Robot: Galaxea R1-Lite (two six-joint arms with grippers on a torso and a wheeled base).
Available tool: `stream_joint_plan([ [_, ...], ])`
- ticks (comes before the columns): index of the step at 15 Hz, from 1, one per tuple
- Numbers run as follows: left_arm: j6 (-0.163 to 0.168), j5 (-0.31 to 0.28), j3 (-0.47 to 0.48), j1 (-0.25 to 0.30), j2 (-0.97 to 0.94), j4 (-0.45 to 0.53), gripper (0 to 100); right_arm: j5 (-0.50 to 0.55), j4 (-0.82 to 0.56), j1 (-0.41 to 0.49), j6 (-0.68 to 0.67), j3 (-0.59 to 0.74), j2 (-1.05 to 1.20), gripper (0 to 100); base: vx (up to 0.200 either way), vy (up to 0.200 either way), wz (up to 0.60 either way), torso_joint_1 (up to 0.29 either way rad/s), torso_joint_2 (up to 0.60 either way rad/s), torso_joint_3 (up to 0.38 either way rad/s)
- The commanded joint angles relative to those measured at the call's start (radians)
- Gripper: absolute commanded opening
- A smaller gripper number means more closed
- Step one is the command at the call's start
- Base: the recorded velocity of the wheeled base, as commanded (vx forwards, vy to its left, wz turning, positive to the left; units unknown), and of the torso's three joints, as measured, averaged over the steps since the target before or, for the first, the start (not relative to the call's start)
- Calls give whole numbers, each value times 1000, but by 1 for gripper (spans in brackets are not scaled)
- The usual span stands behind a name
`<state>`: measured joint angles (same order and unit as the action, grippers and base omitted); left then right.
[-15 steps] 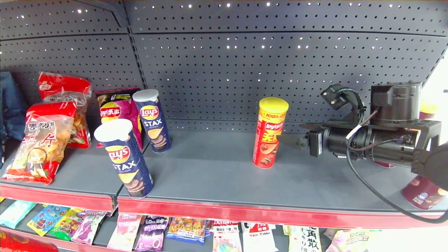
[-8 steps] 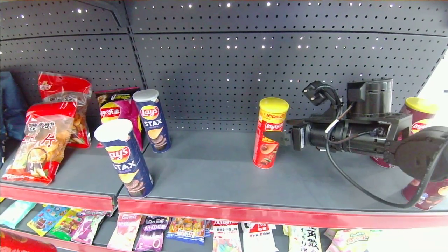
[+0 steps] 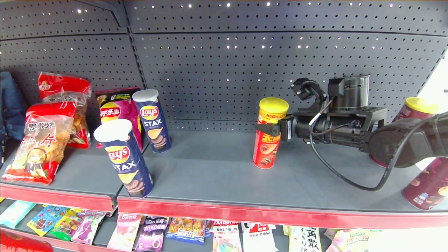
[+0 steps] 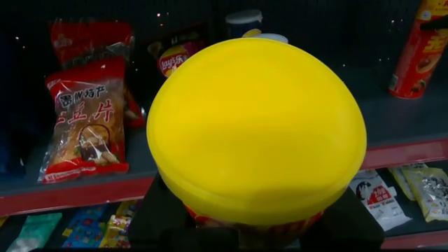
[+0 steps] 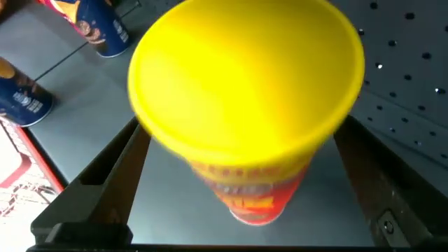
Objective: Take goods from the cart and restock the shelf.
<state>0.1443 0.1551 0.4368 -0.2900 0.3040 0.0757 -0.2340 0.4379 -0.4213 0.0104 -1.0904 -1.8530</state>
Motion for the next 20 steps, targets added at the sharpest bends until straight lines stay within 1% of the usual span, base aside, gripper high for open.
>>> stream_joint_plan([
  [1, 0, 1, 2, 0, 6, -1, 0, 1, 1, -2, 0, -23, -23, 100, 0, 0, 0, 0, 0, 0],
  [4, 0, 1, 2, 12, 4, -1, 0, 2, 1, -2, 0, -49, -46, 100, 0, 0, 0, 0, 0, 0],
  [8, 0, 1, -4, 14, -5, 1, 0, 9, 1, -1, -13, -63, -71, 100, 0, 0, 0, 0, 0, 0],
  [9, 0, 1, -6, 14, -5, 1, 0, 12, 2, -2, -21, -74, -83, 0, 0, 0, 0, 0, 0, 0],
  [12, 0, 1, -10, 14, -3, 1, 0, 30, 1, -11, -26, -111, -106, 0, 0, 0, 0, 0, 0, 0],
  [14, 0, 1, -13, 14, -5, 1, 0, 44, 1, -25, -29, -101, -101, 0, 0, 0, 0, 0, 0, 0],
  [15, 0, 1, -16, 14, -5, 1, 0, 67, 1, -37, -37, -98, -94, 0, 0, 0, 0, 0, 0, 0],
  [17, 0, 0, -24, 14, -14, -1, 0, 113, -7, -70, -64, -91, -35, 0, 0, 0, 0, 0, 0, 0],
  [20, 0, -2, -33, 14, -16, -1, 0, 150, -8, -82, -64, -40, 49, 0, 0, 0, 0, 0, 0, 0],
])
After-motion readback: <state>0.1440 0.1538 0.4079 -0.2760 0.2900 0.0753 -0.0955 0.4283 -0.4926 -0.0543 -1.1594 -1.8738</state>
